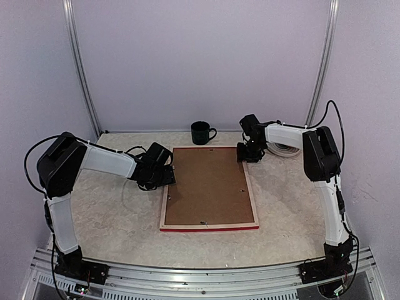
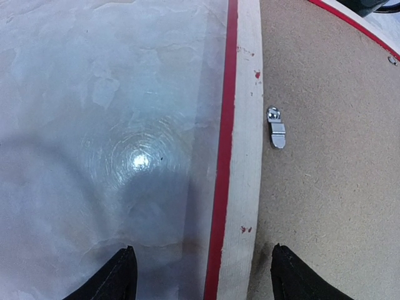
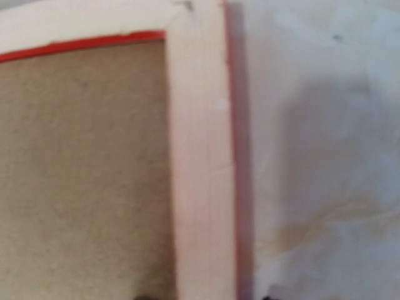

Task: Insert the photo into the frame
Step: Press the fastener onto the backboard.

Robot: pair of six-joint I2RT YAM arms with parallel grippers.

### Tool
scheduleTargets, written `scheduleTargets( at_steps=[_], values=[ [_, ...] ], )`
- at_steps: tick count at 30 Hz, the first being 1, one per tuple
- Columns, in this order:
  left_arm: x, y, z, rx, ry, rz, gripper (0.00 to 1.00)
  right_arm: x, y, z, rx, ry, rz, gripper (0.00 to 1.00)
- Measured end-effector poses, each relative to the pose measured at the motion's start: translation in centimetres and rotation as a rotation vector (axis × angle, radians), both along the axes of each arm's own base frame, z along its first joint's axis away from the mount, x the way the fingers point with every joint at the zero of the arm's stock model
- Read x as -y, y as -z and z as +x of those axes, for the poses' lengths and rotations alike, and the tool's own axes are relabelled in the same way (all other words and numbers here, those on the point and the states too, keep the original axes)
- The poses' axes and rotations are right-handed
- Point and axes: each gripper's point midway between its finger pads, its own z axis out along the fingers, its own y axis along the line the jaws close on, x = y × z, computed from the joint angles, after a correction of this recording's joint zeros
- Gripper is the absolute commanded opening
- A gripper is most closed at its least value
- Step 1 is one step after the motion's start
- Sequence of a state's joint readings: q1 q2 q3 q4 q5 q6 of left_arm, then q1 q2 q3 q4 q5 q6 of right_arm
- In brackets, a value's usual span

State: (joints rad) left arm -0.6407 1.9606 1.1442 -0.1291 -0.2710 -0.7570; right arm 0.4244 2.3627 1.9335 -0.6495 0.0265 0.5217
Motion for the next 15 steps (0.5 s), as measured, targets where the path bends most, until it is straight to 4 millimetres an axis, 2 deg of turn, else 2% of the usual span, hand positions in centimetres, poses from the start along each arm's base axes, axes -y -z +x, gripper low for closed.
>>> scheduleTargets(
  at_steps=[4,7,12,15],
  values=[
    [0.02,-0.02,0.04,0.003,-0.001,-0.002,0.73,-0.05,-0.01,0.03,0.005,0.002,-0.005,0.35],
    [0.02,-0.02,0.06,0.005,-0.001,-0.003,0.73,-0.17,-0.01,0.06,0.009,0.000,-0.004,0.35],
    [-0.01,0.00,0.06,0.006,-0.002,-0.002,0.73,-0.14,-0.03,0.12,0.012,0.005,-0.005,0.45],
    [-0.03,-0.01,0.08,0.009,-0.003,-0.002,0.73,-0.17,0.19,0.20,0.010,0.017,0.018,0.46]
  ],
)
